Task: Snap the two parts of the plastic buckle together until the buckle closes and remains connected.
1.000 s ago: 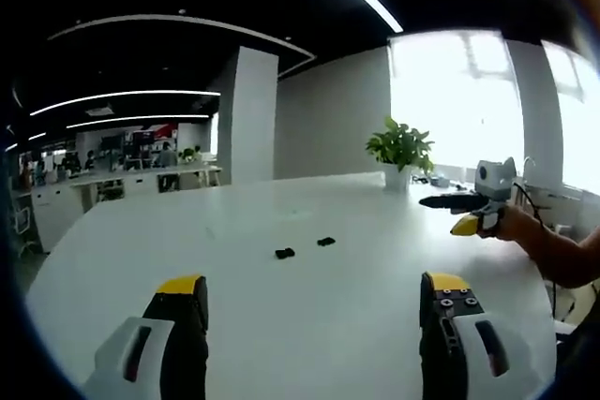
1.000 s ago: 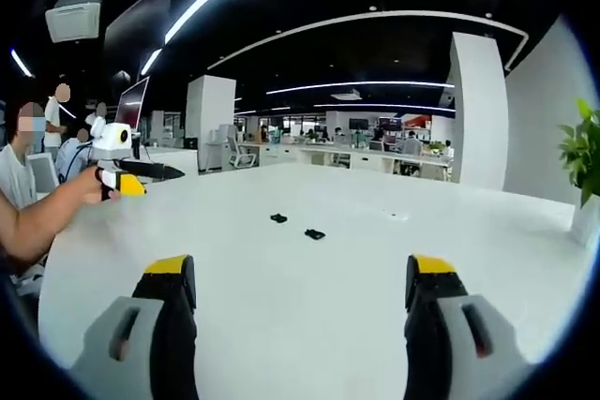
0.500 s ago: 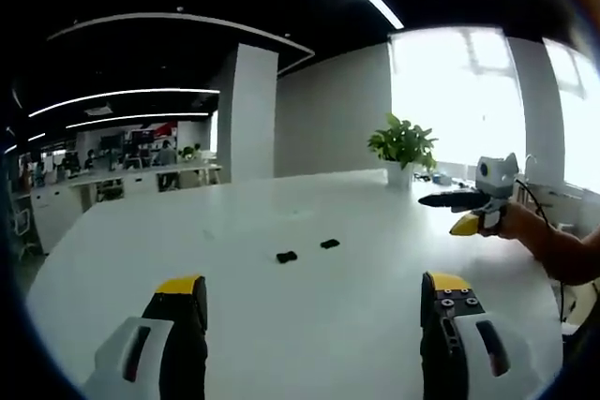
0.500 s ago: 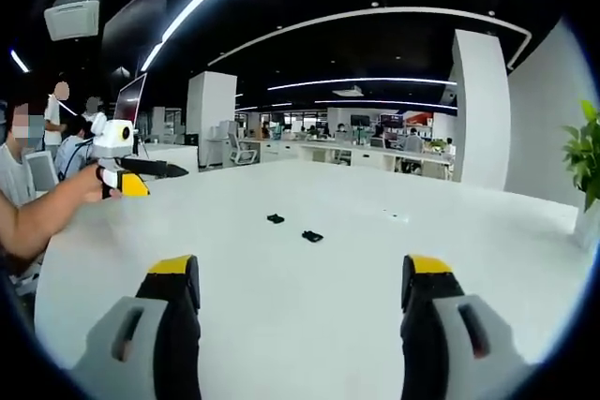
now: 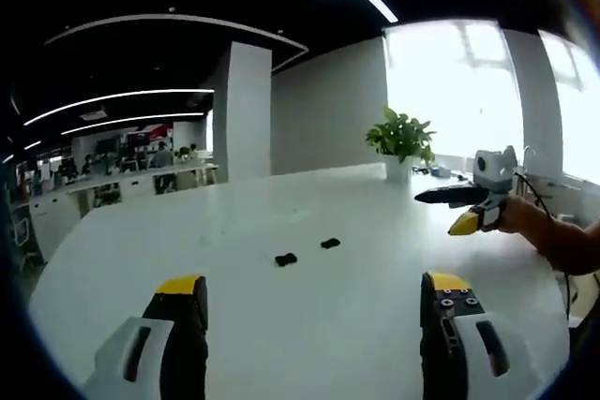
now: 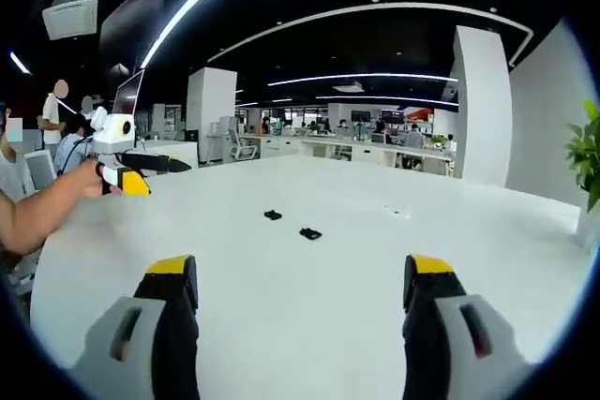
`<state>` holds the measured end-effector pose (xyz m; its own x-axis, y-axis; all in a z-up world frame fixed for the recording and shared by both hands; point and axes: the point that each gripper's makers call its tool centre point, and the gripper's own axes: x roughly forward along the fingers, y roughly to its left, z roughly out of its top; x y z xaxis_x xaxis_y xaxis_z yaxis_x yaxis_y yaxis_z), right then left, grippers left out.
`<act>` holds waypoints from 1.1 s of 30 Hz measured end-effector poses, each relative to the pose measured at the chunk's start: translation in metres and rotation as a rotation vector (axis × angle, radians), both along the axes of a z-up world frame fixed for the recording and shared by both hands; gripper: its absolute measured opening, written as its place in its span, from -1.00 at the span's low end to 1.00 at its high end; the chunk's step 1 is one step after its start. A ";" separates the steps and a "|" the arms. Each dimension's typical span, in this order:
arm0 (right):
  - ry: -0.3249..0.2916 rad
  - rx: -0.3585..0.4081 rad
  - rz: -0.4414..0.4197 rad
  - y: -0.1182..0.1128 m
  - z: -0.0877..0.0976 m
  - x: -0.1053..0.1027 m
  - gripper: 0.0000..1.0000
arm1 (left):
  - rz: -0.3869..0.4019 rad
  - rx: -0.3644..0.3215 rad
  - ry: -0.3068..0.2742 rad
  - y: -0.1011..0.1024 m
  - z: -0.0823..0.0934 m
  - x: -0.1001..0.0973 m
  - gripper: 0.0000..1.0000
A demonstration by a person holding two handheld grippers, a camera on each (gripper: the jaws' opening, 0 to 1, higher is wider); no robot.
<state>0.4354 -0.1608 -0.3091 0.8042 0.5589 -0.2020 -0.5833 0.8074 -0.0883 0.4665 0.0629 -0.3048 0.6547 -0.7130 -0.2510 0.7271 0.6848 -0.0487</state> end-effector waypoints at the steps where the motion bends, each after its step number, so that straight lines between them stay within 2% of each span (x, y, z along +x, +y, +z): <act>1: 0.000 -0.003 -0.001 0.000 0.000 0.001 0.82 | 0.002 0.004 -0.009 -0.001 0.000 0.002 0.98; 14: 0.002 -0.021 -0.010 -0.004 -0.001 0.013 0.77 | -0.018 -0.044 0.021 -0.014 0.006 0.011 0.94; 26: 0.003 -0.014 -0.012 -0.006 -0.002 0.015 0.75 | -0.029 -0.013 0.033 -0.024 -0.007 0.015 0.91; 33: 0.012 -0.024 -0.015 -0.002 -0.002 0.023 0.75 | -0.016 -0.044 0.056 -0.024 -0.006 0.025 0.91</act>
